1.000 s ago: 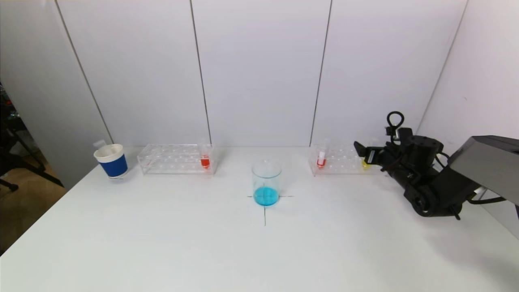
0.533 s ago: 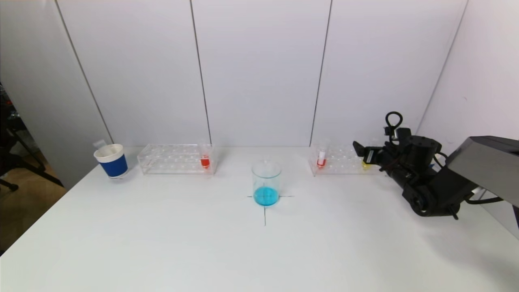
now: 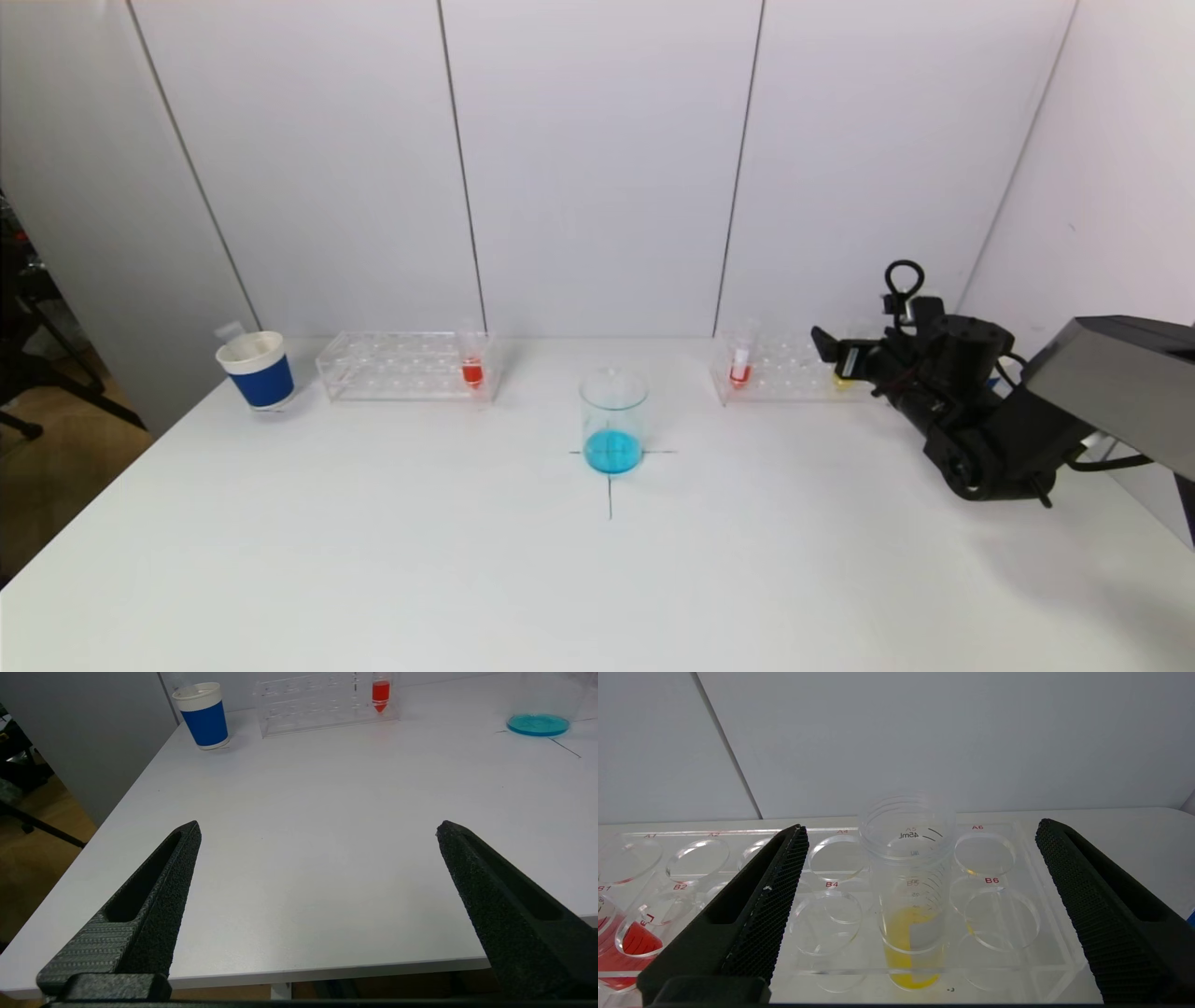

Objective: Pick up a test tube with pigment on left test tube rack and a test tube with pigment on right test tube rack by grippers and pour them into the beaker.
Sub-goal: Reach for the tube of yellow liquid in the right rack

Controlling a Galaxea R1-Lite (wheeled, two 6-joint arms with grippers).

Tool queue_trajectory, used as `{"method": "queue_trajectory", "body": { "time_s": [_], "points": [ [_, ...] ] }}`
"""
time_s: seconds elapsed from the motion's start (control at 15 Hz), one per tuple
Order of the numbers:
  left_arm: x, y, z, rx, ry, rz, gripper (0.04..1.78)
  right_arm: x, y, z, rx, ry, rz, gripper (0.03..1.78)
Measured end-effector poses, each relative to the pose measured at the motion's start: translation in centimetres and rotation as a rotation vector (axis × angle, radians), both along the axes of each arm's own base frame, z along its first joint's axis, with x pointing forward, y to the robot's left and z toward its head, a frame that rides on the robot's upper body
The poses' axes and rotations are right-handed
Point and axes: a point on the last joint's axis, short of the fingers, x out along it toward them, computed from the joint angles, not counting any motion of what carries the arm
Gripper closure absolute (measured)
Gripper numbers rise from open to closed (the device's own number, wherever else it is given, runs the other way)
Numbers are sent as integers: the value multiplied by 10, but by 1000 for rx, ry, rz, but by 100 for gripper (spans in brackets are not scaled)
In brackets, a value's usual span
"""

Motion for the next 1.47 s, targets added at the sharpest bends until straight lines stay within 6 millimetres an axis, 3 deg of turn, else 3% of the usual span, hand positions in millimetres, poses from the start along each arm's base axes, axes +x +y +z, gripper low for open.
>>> {"method": "queue_trajectory", "body": {
  "time_s": [1.47],
  "points": [
    [0,0,0,-1,0,0,6,0,3,-1,-4,5,6,4]
  ]
}}
